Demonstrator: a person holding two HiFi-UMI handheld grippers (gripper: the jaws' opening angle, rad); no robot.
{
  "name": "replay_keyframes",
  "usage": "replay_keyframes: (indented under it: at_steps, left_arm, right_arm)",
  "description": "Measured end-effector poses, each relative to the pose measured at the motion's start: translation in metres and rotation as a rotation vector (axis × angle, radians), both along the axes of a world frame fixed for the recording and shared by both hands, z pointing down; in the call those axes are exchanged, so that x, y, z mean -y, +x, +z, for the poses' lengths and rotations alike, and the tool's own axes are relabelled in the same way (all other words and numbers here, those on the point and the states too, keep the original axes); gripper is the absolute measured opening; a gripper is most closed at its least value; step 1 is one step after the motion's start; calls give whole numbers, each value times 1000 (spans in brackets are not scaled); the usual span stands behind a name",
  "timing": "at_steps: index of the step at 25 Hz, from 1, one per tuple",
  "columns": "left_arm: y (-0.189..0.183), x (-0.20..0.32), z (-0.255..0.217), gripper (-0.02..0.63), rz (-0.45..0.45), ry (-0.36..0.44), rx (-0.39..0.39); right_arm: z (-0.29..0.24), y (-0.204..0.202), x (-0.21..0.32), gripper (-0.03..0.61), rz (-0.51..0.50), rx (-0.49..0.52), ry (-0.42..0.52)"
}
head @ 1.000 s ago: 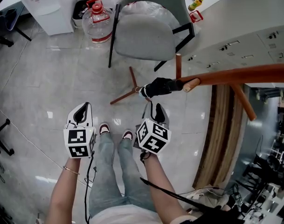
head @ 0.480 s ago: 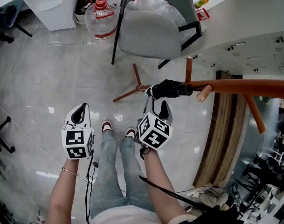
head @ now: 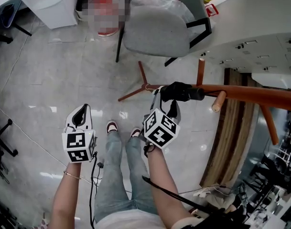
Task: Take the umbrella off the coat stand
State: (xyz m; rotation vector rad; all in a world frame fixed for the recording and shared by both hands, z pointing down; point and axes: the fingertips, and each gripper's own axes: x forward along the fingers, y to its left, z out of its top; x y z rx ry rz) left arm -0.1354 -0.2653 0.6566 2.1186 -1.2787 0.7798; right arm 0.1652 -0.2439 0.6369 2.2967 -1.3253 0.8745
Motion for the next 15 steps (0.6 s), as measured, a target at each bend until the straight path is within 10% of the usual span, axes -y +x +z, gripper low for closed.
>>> replay_keyframes:
  at_steps: [15]
  left_arm:
    - [-4, 7, 17, 2, 10, -35, 8]
  right_arm:
    - [6, 14, 18, 256, 130, -23, 23]
